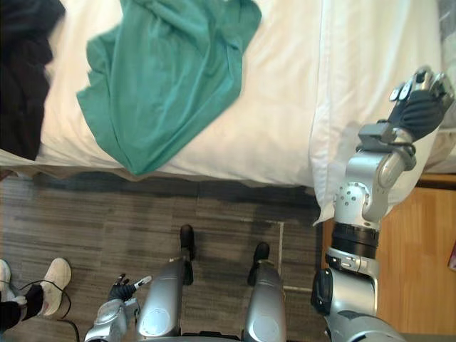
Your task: Tidy the bed and pick cloth on bed and put in laundry
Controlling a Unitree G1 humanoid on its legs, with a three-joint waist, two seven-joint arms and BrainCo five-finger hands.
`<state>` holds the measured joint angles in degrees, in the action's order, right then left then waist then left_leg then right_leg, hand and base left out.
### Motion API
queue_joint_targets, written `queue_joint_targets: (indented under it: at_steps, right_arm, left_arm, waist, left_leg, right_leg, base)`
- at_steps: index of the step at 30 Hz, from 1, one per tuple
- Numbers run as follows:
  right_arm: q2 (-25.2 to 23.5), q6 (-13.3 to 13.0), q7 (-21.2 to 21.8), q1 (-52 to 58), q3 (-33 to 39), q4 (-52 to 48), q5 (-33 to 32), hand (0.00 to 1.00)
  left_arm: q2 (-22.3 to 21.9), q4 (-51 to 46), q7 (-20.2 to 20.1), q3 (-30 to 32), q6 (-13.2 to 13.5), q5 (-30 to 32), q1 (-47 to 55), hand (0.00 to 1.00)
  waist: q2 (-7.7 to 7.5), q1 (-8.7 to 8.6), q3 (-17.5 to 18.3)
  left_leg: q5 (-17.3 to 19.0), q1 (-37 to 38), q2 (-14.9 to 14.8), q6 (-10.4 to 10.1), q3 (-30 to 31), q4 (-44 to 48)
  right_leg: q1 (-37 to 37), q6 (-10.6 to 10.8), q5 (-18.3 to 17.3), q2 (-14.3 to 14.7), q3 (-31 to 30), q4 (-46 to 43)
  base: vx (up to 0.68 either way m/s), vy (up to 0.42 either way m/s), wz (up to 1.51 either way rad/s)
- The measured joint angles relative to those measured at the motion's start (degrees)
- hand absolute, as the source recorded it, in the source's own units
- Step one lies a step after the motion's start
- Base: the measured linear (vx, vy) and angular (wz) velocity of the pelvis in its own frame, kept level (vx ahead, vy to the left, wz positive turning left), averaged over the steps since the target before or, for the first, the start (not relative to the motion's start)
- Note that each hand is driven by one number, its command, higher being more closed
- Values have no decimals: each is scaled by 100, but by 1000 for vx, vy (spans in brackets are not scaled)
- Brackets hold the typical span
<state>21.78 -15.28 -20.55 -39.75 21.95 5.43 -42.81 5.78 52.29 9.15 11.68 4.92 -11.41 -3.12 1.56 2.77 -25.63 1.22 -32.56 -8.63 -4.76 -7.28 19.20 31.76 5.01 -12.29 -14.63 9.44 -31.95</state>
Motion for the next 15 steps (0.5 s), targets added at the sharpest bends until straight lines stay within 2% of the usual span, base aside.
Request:
queue_joint_targets:
  at_steps: [1,6,8,13,15]
  right_arm:
    - [74,-5,-7,-137,15,11,-114,100]
    - [173,-17,-3,-450,421,581,-375,100]
    - [174,-198,33,-473,598,799,-403,100]
    - [-15,-215,70,-348,1008,1594,-588,100]
    - [-528,-150,74,150,1273,2024,-625,100]
  left_arm:
    - [5,-51,-2,13,47,-142,-147,0]
    - [-44,-269,-5,130,156,-353,-493,0]
    - [-70,-259,-3,237,184,-375,-509,0]
    - [-79,-252,3,297,192,-375,-516,0]
    - [-130,-251,10,414,191,-374,-519,0]
  waist:
    - [33,-2,-99]
    - [133,-5,-362]
    - [137,-20,-364]
    - [123,7,-357]
    - [119,10,-354]
  left_leg:
    - [119,-432,-21,32,-3,378]
    - [348,-1480,-45,133,3,1318]
    - [376,-1757,-52,161,-27,1557]
    - [476,-1798,-125,225,-174,1626]
    - [410,-1647,-146,264,-323,1477]
  right_leg:
    - [398,6,-57,-33,-77,-275]
    - [1393,11,-191,-132,-265,-1011]
    - [1656,56,-223,-140,-349,-1197]
    - [1729,36,-192,-142,-431,-1202]
    - [1643,30,-109,-142,-477,-1075]
  base:
    - [-87,27,-1]
    - [-74,38,1]
    - [-39,21,2]
    - [-41,4,-6]
    - [1,-24,-6]
